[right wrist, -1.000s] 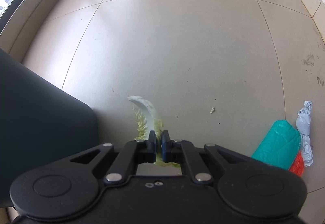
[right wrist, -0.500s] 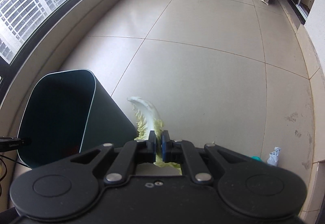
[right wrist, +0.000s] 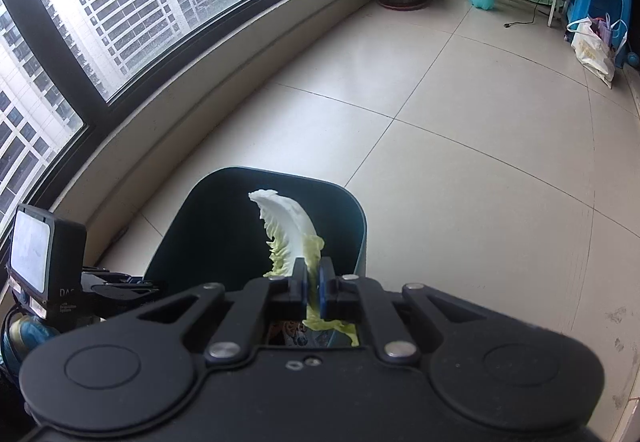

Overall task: Collect trash
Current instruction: 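Carry the cabbage leaf into the teal bin and open the right tool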

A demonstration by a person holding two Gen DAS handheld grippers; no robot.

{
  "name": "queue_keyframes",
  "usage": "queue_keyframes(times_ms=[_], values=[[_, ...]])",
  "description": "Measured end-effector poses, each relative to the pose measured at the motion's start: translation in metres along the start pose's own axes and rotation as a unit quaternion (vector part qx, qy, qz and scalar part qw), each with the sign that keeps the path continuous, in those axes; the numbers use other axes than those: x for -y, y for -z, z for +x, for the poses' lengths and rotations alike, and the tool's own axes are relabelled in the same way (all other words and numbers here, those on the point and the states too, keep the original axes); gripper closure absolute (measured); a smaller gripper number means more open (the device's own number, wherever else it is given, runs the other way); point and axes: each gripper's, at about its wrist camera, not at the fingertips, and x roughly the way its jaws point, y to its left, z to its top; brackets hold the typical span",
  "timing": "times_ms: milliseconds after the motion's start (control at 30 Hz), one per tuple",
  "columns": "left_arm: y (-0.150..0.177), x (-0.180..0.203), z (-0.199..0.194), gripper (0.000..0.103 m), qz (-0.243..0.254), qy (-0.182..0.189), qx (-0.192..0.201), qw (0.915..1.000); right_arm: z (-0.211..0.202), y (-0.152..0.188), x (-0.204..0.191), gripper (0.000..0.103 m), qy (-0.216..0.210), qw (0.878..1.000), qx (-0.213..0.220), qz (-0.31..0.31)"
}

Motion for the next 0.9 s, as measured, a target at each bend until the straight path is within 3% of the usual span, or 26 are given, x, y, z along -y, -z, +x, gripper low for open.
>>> queue_keyframes(times_ms=[200, 500, 700, 800, 900], values=[[0.001, 0.000, -0.002, 0.095, 0.003, 0.006, 0.003, 1.0000, 0.061, 0.005, -0.043, 0.099, 0.014, 0.998, -0.047, -0.036], [-0.001, -0.004, -0.001, 0.095, -0.001, 0.020, 0.001, 0.9998, 0.143, 0.021, -0.073, 0.099, 0.042, 0.989, -0.121, -0.076], [0.000, -0.004, 0.000, 0.095, 0.001, 0.021, 0.002, 0.9998, 0.166, 0.026, -0.075, 0.099, 0.059, 0.985, -0.147, -0.075], [0.000, -0.005, 0.000, 0.095, -0.001, 0.022, 0.002, 0.9997, 0.162, 0.026, -0.076, 0.083, 0.056, 0.983, -0.151, -0.084], [0.000, -0.004, -0.001, 0.095, 0.000, 0.021, 0.004, 0.9998, 0.153, 0.026, -0.075, 0.082, 0.049, 0.984, -0.146, -0.087]])
